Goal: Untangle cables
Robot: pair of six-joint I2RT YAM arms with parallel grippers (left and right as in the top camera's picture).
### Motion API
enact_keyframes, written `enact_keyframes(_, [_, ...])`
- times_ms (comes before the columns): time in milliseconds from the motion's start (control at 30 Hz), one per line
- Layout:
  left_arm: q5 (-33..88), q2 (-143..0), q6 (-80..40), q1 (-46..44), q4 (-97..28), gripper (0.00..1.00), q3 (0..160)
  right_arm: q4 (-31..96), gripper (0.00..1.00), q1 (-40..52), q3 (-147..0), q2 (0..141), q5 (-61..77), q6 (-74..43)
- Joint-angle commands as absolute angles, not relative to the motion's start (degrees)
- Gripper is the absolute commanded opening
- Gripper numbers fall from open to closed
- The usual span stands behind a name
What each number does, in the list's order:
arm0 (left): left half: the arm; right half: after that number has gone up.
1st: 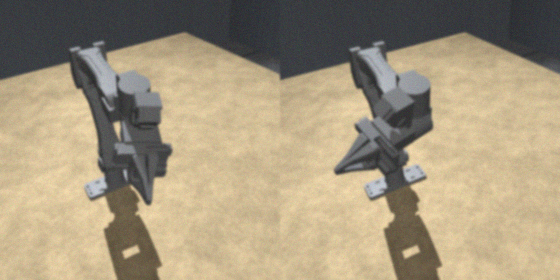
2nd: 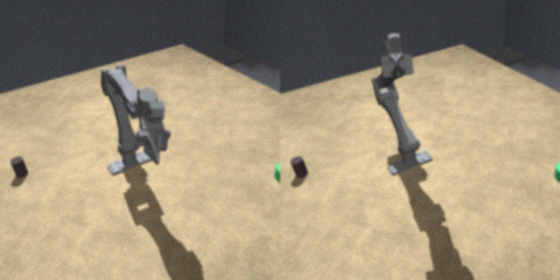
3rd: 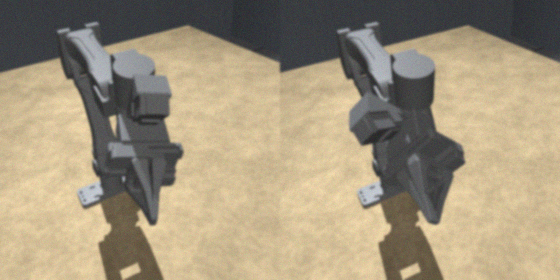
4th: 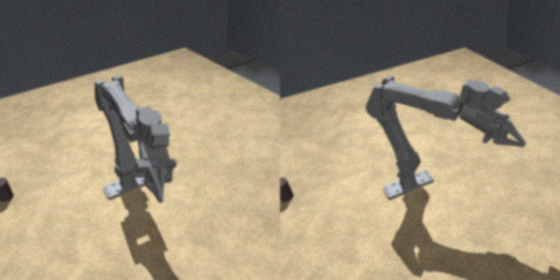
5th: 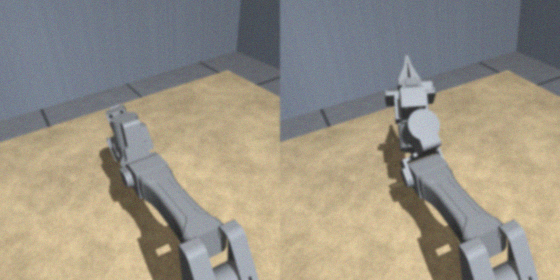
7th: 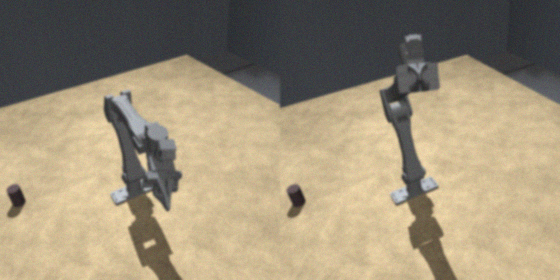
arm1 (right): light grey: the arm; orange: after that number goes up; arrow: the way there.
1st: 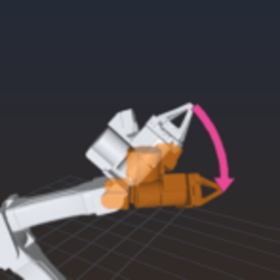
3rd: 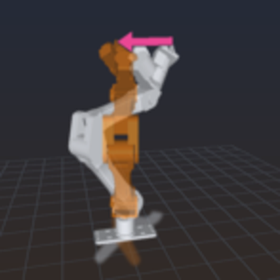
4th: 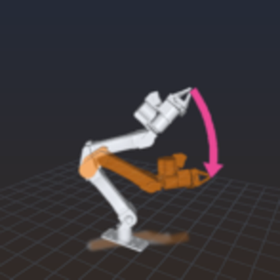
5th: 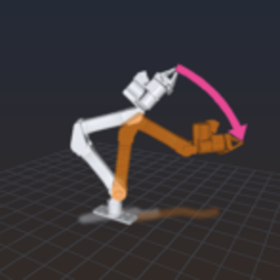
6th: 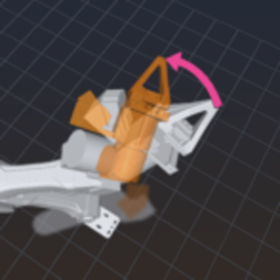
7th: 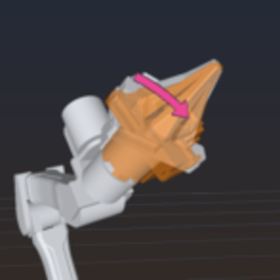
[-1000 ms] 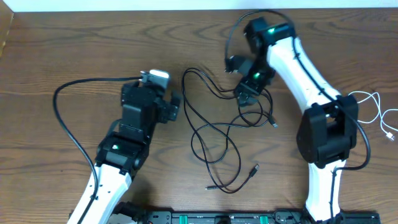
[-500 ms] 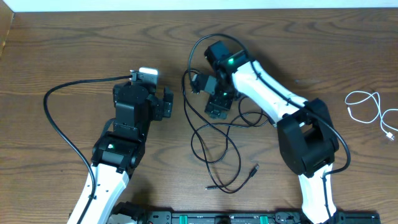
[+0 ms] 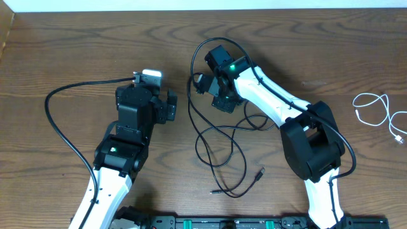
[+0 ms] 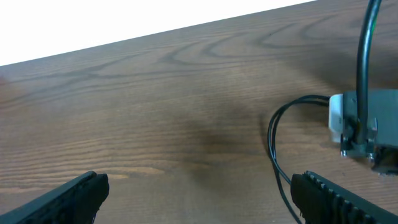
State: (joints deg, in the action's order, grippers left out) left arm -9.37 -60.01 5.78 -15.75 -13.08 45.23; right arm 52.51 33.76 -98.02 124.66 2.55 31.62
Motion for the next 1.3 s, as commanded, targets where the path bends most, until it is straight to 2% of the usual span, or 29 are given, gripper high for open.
enact_keyframes(0, [-9.67, -59.31, 5.02, -15.51, -13.26, 0.99, 45.47, 52.47, 0.01, 33.65, -97.67, 124.18, 0.95, 27.90])
enact_keyframes(267, [-9.67, -59.31, 5.02, -15.51, -13.26, 0.98, 45.47, 52.64, 0.01, 33.85, -98.39, 122.61, 0.93, 21.04])
enact_keyframes(467, [-9.67, -59.31, 5.02, -15.51, -13.26, 0.98, 45.47, 51.90, 0.01, 33.76, -101.45, 112.90, -1.21, 19.22])
enact_keyframes(633, [-9.67, -59.31, 5.02, -15.51, -13.26, 0.98, 45.45, 44.91, 0.01, 33.21, -103.39, 102.39, -9.65, 16.93])
enact_keyframes(1000, [-9.63, -59.31, 5.02, -15.51, -13.26, 0.98, 45.45, 27.51, 0.01, 30.50, -103.39, 86.63, -15.62, 16.91])
enact_keyframes(1267, [-9.45, -59.31, 5.02, -15.51, -13.26, 0.98, 45.47, 30.00, 0.01, 26.76, -103.39, 85.17, -15.57, 16.71])
